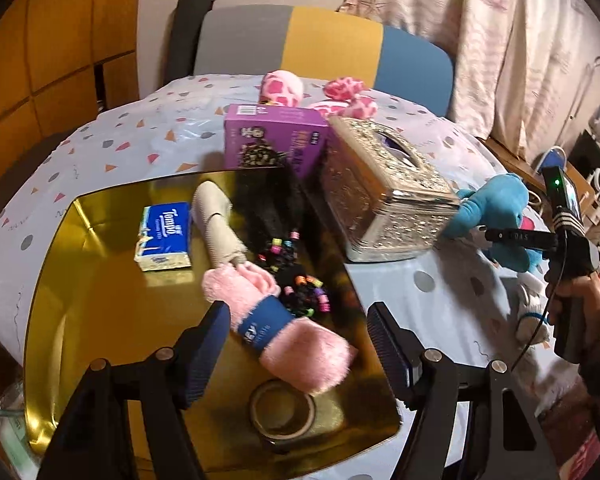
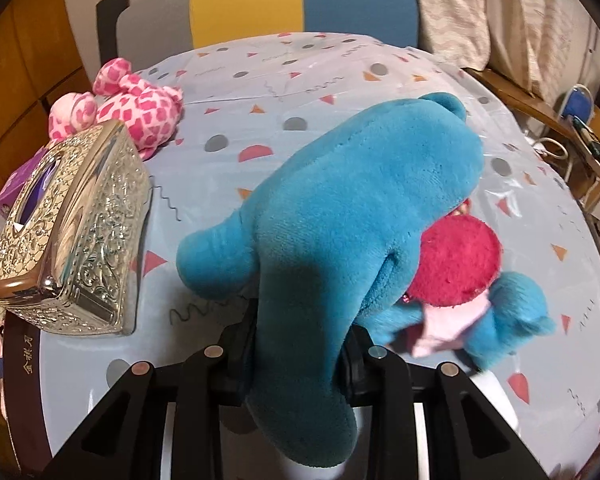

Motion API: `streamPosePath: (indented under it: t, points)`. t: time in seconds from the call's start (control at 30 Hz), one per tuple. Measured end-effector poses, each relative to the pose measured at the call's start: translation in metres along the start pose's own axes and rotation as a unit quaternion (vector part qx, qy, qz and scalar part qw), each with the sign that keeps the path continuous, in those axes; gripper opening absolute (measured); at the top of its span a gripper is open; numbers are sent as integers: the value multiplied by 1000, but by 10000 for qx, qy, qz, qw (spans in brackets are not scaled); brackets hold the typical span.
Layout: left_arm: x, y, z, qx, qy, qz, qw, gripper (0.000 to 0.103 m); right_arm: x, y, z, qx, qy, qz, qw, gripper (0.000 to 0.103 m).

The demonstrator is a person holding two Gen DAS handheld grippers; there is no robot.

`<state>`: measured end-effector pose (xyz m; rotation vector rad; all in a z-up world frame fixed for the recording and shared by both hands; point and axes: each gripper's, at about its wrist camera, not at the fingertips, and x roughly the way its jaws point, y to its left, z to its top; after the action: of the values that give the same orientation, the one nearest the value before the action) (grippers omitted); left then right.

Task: Organize soft objects
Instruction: 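Carry the blue plush toy over the gold tray and open the right gripper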

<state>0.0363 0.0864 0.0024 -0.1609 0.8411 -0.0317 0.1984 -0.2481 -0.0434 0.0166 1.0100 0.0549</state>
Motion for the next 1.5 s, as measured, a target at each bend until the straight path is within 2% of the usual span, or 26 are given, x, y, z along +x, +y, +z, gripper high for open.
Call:
streamPosePath:
  t: [0.13, 0.4, 0.6, 0.7, 0.9, 1.03, 1.13, 1.23, 1.5]
  points:
    - [-3, -9, -3, 136, 2, -116, 9998, 71, -17, -7, -3, 174, -157, 57, 9997, 31]
    - [-18, -25, -6, 404, -118, -289, 9987, 71, -75, -4, -1, 116, -784, 323, 9963, 31]
    - [-40, -35, -4, 509, -336, -480, 9970, 71, -118, 21, 6, -256, -1171, 1037, 9874, 31]
    - [-55, -37, -1, 491, -477, -625, 9957, 71, -130, 48, 11, -597, -1240, 1590, 9776, 31]
    - [-81, -36, 1, 487, -723, -723, 9936, 71, -127, 142, 17, -1695, -1023, 2511, 9475, 31]
    - [-86, -23, -2, 327, -726, -700, 9944, 72, -114, 219, 11, -2549, -630, 3026, 9162, 31]
    - [-84, -14, -9, 256, -643, -667, 9954, 72, -96, 273, 4, -3158, -133, 3326, 8885, 31]
    - [-77, -5, -15, 156, -512, -598, 9968, 71, -80, 308, -8, -3516, 313, 3510, 8673, 31]
    - [-60, 26, -24, -280, -291, -318, 9987, 71, -26, 373, -15, -3814, 1240, 3798, 8336, 31]
